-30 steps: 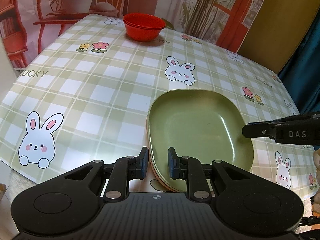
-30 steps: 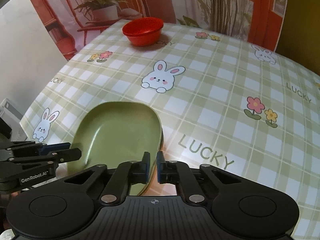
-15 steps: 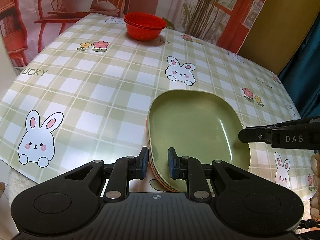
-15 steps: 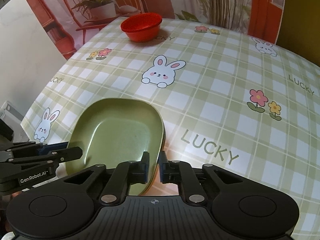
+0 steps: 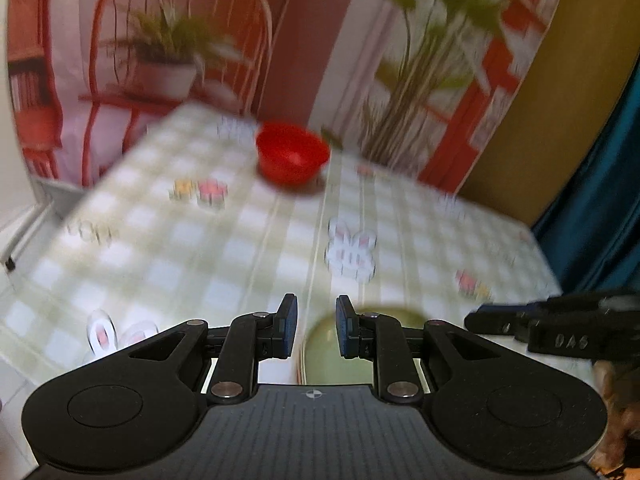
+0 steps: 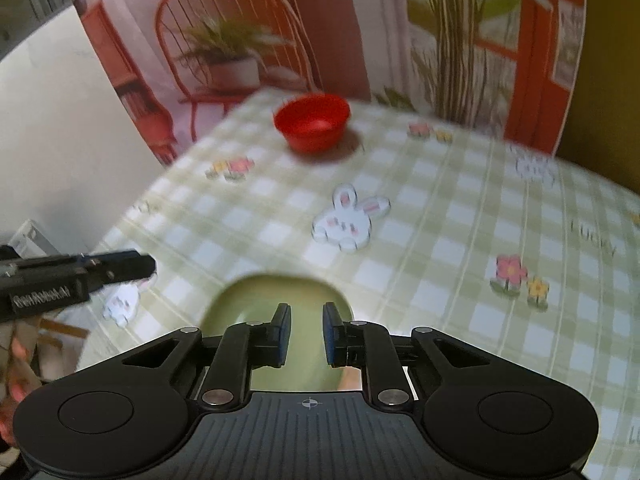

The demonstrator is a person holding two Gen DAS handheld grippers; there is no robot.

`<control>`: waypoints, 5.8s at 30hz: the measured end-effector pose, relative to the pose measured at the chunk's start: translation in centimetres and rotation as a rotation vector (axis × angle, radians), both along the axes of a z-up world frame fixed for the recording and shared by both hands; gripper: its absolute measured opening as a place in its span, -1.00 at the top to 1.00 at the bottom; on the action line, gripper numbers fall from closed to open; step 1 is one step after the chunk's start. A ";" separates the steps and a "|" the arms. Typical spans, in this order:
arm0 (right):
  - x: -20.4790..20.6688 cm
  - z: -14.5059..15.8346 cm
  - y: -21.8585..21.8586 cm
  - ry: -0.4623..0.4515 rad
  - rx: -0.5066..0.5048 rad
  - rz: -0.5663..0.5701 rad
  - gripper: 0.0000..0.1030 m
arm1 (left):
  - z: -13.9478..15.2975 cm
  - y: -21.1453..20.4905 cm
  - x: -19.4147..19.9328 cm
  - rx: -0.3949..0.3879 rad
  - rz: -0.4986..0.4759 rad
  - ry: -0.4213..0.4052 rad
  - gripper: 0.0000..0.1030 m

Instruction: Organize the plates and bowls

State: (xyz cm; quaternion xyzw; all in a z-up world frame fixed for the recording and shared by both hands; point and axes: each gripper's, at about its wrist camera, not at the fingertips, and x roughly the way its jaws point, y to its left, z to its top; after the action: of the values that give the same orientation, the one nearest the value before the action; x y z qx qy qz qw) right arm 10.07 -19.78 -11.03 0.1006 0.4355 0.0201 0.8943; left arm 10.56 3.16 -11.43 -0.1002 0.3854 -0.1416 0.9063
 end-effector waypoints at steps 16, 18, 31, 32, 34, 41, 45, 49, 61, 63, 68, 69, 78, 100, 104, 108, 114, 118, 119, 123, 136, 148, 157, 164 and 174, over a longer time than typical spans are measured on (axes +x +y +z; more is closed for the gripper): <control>5.8 6.2 -0.5 -0.158 0.011 -0.012 0.67 | 9.6 3.8 3.4 0.014 0.103 -0.217 0.56; 7.0 6.8 -0.7 -0.180 0.015 -0.013 0.66 | 10.1 4.2 4.4 0.037 0.126 -0.234 0.56; 18.2 8.7 -2.8 -0.312 -0.044 -0.051 0.61 | 12.2 9.4 12.8 0.077 0.278 -0.308 0.44; 19.2 8.3 -3.2 -0.308 -0.046 -0.056 0.61 | 12.1 9.7 13.7 0.076 0.282 -0.303 0.44; 20.9 7.3 -3.6 -0.295 -0.067 -0.061 0.61 | 11.7 10.1 15.1 0.082 0.287 -0.297 0.44; 26.1 1.9 -5.1 -0.194 -0.058 -0.085 0.61 | 8.1 9.3 20.5 0.079 0.217 -0.230 0.44; 28.3 -1.3 -6.0 -0.135 -0.038 -0.099 0.55 | 4.7 7.8 23.6 0.028 0.146 -0.168 0.43; 30.1 -4.5 -7.5 -0.052 0.057 -0.131 0.53 | 1.4 5.6 26.1 0.005 0.070 -0.123 0.23; 33.2 -9.3 -9.0 0.039 0.137 -0.115 0.44 | -6.2 -1.0 29.8 0.047 -0.064 0.008 0.23; 33.4 -9.7 -8.9 0.051 0.147 -0.107 0.44 | -7.2 -1.5 30.4 0.046 -0.070 0.035 0.23; 33.6 -10.6 -8.6 0.068 0.142 -0.091 0.44 | -9.4 -2.2 31.4 0.043 -0.066 0.085 0.23; 33.5 -10.6 -8.6 0.069 0.139 -0.095 0.44 | -9.7 -2.3 31.5 0.042 -0.064 0.091 0.23; 33.5 -10.8 -8.2 0.080 0.142 -0.085 0.61 | -10.8 -2.5 31.4 0.040 -0.052 0.093 0.58; 29.1 -0.4 -5.4 -0.081 0.127 -0.075 0.79 | -1.1 -2.1 26.3 0.067 -0.003 -0.041 0.63; 27.0 2.0 -4.1 -0.107 0.120 -0.057 0.79 | 0.8 -1.8 23.8 0.080 0.008 -0.085 0.63; 24.8 4.0 -2.8 -0.127 0.120 -0.047 0.79 | 2.8 -1.3 21.4 0.080 0.017 -0.107 0.63; 20.8 6.6 -1.1 -0.155 0.127 -0.026 0.79 | 5.9 -1.4 16.9 0.128 0.008 -0.156 0.63; 17.9 7.6 0.0 -0.149 0.131 -0.022 0.78 | 7.3 -1.5 13.6 0.128 0.016 -0.175 0.62; 17.2 7.9 0.3 -0.149 0.130 -0.021 0.78 | 7.5 -1.7 12.9 0.132 0.018 -0.179 0.62; 14.1 8.6 1.0 -0.160 0.125 -0.014 0.77 | 8.1 -2.2 10.0 0.152 0.014 -0.198 0.62; 5.5 6.1 1.7 -0.073 0.087 -0.022 0.76 | 4.2 -3.3 2.9 0.084 -0.017 -0.118 0.61; 1.8 2.9 0.8 -0.011 0.064 -0.054 0.76 | 0.1 -4.8 0.6 0.062 -0.074 -0.035 0.61; 1.9 0.2 0.4 0.038 0.042 -0.051 0.76 | -3.2 -5.3 0.8 0.038 -0.097 0.046 0.61; 2.1 -1.8 0.3 0.084 0.052 -0.057 0.76 | -4.5 -5.4 0.8 0.046 -0.100 0.076 0.61; 2.3 -4.1 0.4 0.128 0.051 -0.057 0.76 | -6.9 -5.4 1.0 0.053 -0.111 0.143 0.61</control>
State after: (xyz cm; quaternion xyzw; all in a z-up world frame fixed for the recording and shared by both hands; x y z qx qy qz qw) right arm 12.37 -19.33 -15.15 0.1366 0.4883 -0.0009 0.8619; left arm 11.53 -2.28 -18.31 -0.0645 0.4576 -0.1741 0.8696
